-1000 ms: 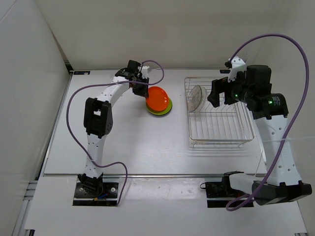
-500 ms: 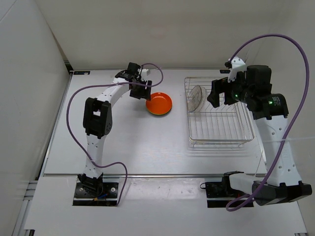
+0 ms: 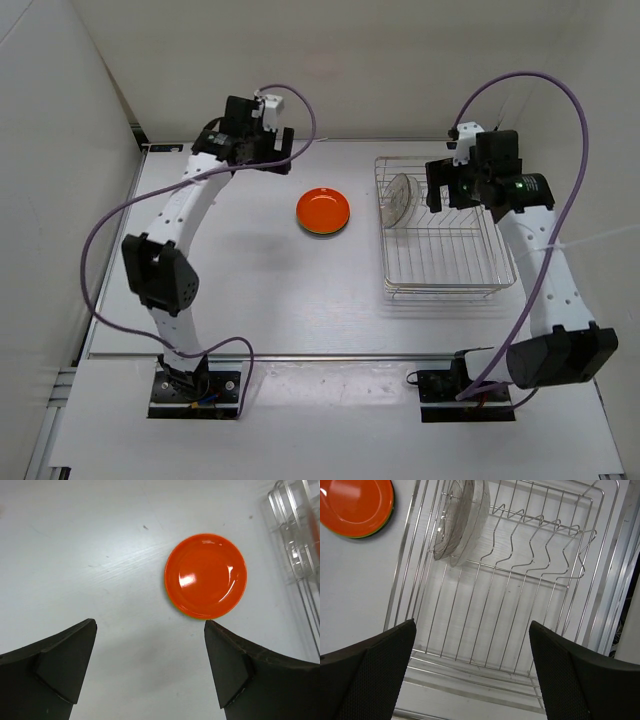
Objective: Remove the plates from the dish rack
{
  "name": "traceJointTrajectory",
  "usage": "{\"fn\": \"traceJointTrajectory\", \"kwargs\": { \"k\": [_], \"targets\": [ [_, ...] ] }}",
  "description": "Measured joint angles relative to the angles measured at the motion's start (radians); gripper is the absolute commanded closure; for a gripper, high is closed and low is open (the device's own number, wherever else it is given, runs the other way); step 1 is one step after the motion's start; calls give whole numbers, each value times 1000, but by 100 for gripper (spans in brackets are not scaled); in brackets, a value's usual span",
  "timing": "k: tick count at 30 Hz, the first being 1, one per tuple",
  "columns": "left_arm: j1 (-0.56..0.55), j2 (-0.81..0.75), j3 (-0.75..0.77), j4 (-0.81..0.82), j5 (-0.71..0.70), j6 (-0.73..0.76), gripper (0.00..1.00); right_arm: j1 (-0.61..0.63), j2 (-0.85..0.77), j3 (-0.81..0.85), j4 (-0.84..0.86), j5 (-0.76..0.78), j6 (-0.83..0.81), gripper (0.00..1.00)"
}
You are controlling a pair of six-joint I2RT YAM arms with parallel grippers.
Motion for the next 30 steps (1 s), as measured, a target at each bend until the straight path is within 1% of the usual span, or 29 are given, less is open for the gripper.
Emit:
{"fn": "traceJointTrajectory", "kwargs": {
  "k": [4, 7, 12, 18, 23, 30],
  "targets": [
    [9, -159, -1, -26, -58, 10, 0, 0, 77, 0, 16, 16, 3, 5],
    [16, -261, -21, -43, -104, 20, 0, 0, 142, 7, 29, 20, 10, 13],
    [27, -408, -157, -42, -159, 39, 0, 0, 264, 47, 66, 39, 28, 21],
    [35, -436, -247, -40, -183, 53, 0, 0, 401, 109, 107, 48, 46, 30],
    [51, -437, -309, -42, -185, 56, 0, 0, 466, 148, 128, 48, 51, 42],
    [87, -460, -326, -38, -183, 56, 0, 3, 520, 199, 145, 49, 53, 44]
  ]
}}
